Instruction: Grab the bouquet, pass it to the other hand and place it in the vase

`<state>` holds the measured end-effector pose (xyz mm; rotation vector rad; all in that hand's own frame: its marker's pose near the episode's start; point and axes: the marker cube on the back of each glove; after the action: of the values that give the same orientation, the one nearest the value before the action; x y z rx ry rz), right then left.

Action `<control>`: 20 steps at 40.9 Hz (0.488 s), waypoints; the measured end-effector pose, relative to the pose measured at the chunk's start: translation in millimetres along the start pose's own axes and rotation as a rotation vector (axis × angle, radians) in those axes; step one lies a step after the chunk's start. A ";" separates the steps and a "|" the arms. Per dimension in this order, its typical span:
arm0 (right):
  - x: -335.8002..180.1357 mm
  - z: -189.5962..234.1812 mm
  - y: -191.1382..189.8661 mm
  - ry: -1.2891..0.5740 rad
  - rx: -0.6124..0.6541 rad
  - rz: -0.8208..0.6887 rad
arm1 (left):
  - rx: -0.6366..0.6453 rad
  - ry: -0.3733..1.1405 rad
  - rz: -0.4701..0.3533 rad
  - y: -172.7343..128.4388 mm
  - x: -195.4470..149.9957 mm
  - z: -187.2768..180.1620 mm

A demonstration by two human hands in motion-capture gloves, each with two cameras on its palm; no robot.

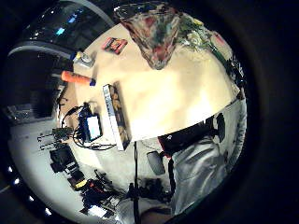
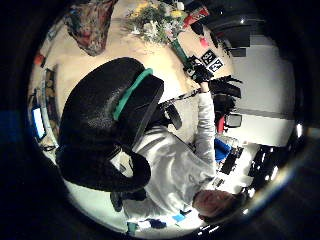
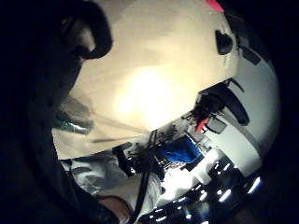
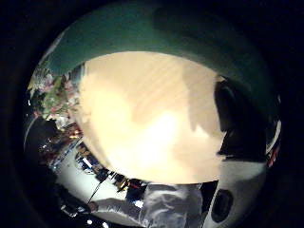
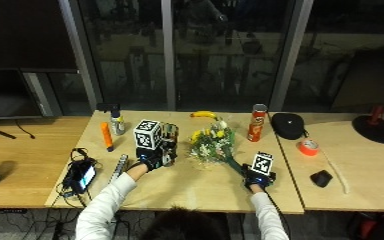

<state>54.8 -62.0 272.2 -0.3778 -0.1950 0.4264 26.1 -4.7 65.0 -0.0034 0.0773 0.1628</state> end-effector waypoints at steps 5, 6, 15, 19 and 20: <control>2.6 -6.2 0.5 -0.080 0.042 -0.001 | -0.003 -0.010 0.002 -1.8 -1.2 8.7; 1.9 -7.4 -0.7 -0.099 0.070 -0.021 | -0.007 -0.011 -0.001 -1.5 -1.7 9.2; -2.9 -13.5 -15.2 -0.387 0.320 -0.084 | -0.010 0.015 -0.003 -4.2 -4.9 3.3; -10.8 -17.0 -4.8 -0.535 0.193 0.006 | -0.002 0.048 0.014 -5.8 0.0 -0.5; -14.1 -21.0 -2.3 -0.579 0.173 0.024 | 0.001 0.060 0.023 -6.6 2.5 -1.2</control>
<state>48.5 -76.7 252.4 -0.0780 -0.7124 0.5650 29.6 -10.9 63.7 -0.0065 0.1374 0.1856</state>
